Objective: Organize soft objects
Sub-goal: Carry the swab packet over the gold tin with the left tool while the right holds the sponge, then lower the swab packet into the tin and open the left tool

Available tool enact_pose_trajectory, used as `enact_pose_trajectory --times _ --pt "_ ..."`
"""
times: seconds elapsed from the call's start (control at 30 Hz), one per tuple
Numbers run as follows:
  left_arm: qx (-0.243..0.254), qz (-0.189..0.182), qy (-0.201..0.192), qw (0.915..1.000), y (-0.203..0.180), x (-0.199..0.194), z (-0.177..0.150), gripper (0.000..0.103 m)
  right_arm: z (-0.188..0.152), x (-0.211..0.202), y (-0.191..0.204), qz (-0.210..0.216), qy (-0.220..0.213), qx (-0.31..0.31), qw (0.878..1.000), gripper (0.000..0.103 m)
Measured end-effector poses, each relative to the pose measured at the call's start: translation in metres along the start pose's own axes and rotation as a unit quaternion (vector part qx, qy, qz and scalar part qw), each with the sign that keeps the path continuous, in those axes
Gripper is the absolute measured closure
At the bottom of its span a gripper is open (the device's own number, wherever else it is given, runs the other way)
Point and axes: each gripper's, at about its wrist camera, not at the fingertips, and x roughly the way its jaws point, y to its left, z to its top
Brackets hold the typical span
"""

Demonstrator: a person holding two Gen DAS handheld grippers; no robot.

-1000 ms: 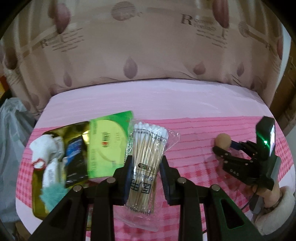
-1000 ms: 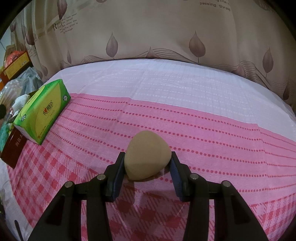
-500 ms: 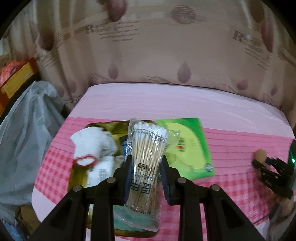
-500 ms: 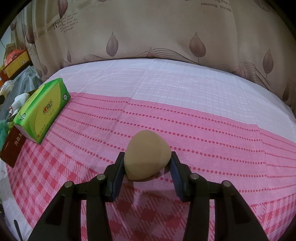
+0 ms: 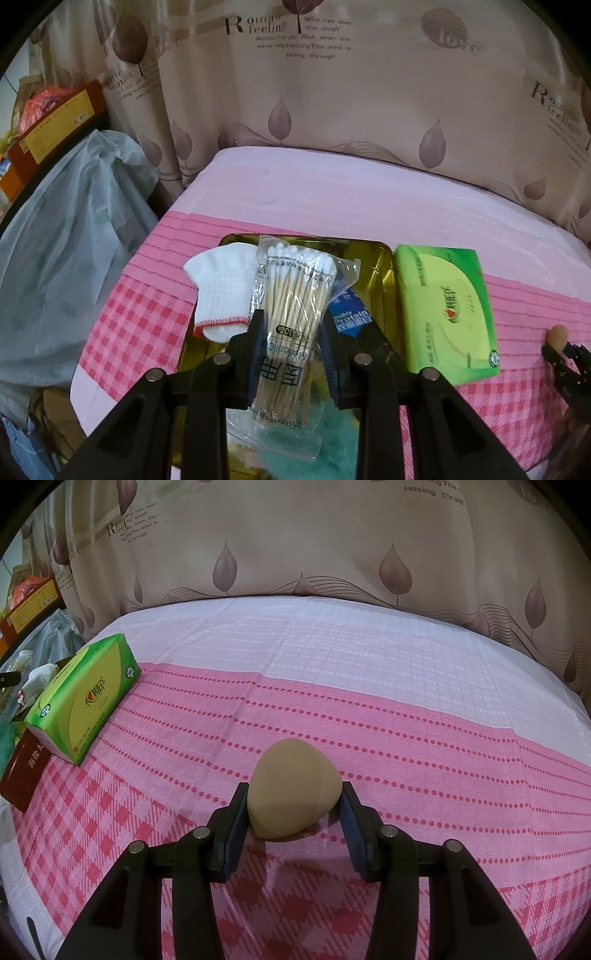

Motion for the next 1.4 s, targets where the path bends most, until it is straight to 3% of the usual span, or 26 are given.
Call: enact_pose_trajectory --times 0.8,1.2,1.4 --pt "0.022 0.01 0.024 0.9994 0.001 0.044 0.004 0.068 0.0 0.0 0.001 -0.001 0.0 -0.001 1.0 0.058" --pt "0.047 0.008 0.01 0.9988 -0.007 0.026 0.001 0.05 0.0 0.001 0.002 -0.002 0.001 -0.002 1.0 0.058" --pt "0.036 0.008 -0.009 0.9993 0.0 0.005 -0.005 0.05 0.0 0.002 0.002 -0.002 0.001 -0.003 1.0 0.058"
